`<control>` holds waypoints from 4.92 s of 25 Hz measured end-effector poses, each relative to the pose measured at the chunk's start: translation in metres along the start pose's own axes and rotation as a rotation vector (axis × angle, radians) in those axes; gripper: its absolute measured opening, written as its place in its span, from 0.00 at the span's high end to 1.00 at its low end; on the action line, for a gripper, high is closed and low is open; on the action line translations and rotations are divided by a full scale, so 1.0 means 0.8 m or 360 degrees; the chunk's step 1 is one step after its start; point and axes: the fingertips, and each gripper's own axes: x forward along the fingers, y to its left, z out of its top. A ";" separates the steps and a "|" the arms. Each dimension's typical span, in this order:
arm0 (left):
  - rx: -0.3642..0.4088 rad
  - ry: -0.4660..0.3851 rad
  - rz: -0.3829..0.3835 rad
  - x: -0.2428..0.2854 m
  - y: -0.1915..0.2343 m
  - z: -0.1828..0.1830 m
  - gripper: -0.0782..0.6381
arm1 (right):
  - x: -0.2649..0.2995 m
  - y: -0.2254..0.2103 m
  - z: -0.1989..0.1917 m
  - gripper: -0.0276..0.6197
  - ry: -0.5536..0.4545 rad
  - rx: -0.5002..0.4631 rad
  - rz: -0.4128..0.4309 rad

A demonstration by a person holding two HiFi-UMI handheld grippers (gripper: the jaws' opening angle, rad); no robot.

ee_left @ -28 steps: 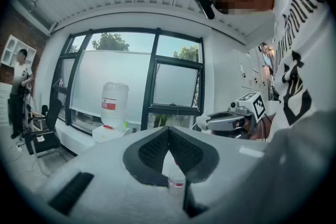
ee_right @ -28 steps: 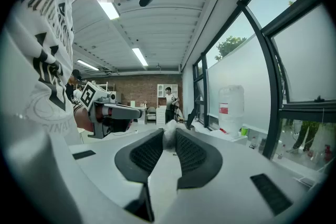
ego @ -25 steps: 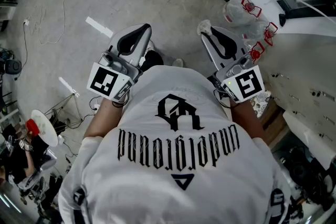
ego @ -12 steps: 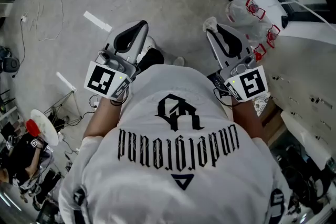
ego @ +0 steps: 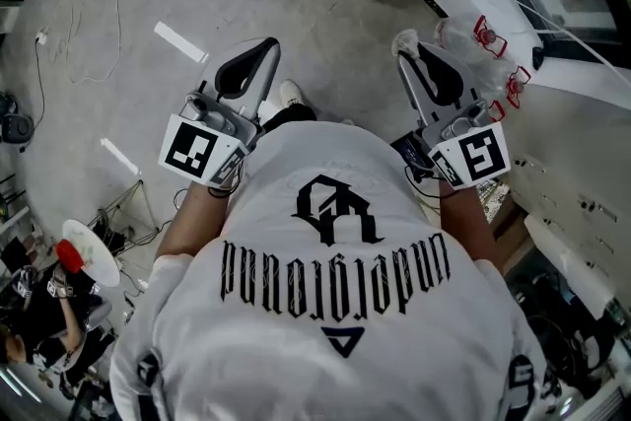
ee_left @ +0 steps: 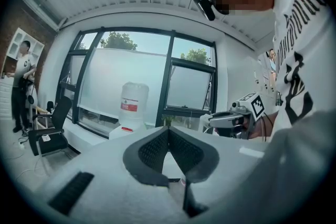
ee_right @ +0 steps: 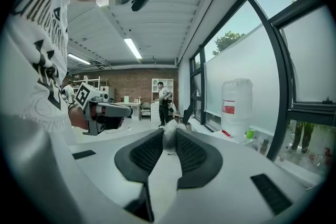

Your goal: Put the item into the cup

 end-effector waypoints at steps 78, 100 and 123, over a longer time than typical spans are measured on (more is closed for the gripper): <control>0.0048 0.0088 -0.0485 0.327 0.357 0.082 0.87 | 0.318 -0.268 0.062 0.83 0.0038 0.0116 -0.0456; 0.0029 0.0143 -0.0744 0.305 0.467 0.078 0.87 | 0.420 -0.231 0.075 0.83 0.0057 0.0181 -0.0714; 0.0075 0.0368 -0.0745 0.391 0.472 -0.003 0.87 | 0.461 -0.324 -0.014 0.83 0.0115 0.0330 -0.0611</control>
